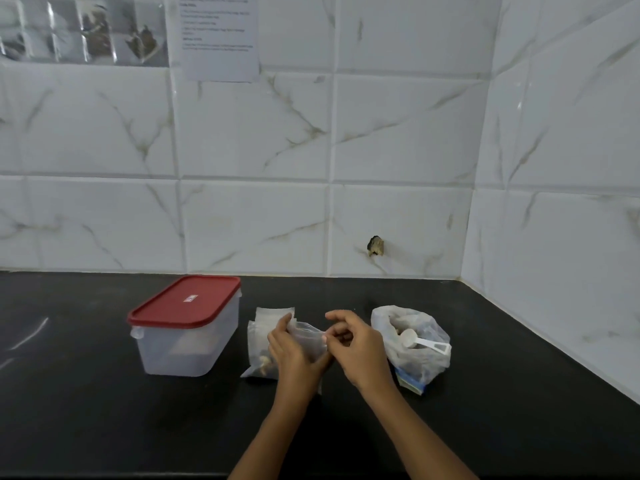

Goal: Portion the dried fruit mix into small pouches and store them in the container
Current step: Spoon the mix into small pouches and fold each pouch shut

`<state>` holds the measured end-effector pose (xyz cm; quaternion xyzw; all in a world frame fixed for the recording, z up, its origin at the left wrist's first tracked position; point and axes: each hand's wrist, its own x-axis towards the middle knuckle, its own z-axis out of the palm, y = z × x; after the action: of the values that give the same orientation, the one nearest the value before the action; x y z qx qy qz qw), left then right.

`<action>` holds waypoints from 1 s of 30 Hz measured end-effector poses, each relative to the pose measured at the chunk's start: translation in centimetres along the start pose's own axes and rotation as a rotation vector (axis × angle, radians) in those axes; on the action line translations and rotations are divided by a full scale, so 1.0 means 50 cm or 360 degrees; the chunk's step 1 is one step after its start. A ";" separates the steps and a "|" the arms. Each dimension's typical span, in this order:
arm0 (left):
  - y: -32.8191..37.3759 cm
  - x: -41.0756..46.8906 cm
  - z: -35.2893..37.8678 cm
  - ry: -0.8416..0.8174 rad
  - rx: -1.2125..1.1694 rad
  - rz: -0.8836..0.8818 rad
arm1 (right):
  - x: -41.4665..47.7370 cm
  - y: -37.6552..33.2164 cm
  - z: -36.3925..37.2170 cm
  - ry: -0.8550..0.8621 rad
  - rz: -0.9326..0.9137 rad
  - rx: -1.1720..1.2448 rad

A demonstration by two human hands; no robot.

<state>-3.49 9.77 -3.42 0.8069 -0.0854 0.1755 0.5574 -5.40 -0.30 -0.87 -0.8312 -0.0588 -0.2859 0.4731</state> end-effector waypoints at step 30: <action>-0.031 0.019 -0.079 -0.0066 -0.0771 -0.0344 | 0.017 0.032 0.078 -0.0020 0.0515 0.0779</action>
<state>-2.85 14.08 -3.17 0.6579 -0.0497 0.0729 0.7479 -2.48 1.87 -3.11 -0.6927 0.0043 -0.1789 0.6987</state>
